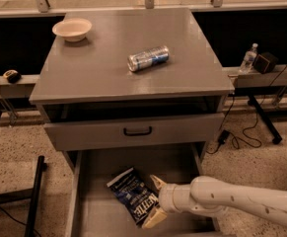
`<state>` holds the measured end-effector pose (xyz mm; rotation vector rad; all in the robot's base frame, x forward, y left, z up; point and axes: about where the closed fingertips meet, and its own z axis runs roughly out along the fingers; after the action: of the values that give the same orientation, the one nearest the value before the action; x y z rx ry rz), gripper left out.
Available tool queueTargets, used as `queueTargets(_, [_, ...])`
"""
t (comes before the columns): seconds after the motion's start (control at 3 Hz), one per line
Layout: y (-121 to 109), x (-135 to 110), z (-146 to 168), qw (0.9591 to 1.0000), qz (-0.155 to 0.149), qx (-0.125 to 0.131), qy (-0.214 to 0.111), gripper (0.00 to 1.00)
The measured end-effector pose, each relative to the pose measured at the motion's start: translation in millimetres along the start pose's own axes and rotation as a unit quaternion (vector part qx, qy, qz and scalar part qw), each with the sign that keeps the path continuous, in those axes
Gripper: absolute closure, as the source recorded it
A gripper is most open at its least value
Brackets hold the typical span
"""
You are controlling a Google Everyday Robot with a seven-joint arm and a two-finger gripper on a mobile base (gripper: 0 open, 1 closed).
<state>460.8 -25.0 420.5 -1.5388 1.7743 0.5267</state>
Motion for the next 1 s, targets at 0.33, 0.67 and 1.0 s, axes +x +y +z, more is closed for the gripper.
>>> queueTargets(0.33, [-1.3,16.2,20.2,0.9997,-0.004,-0.011,0.020,0.16])
queueTargets(0.67, [-1.1,28.5,34.3,0.9994,-0.006,-0.014,0.032,0.39])
queueTargets(1.0, [-0.6,37.3,44.5,0.9992,0.001,-0.024,0.030,0.62])
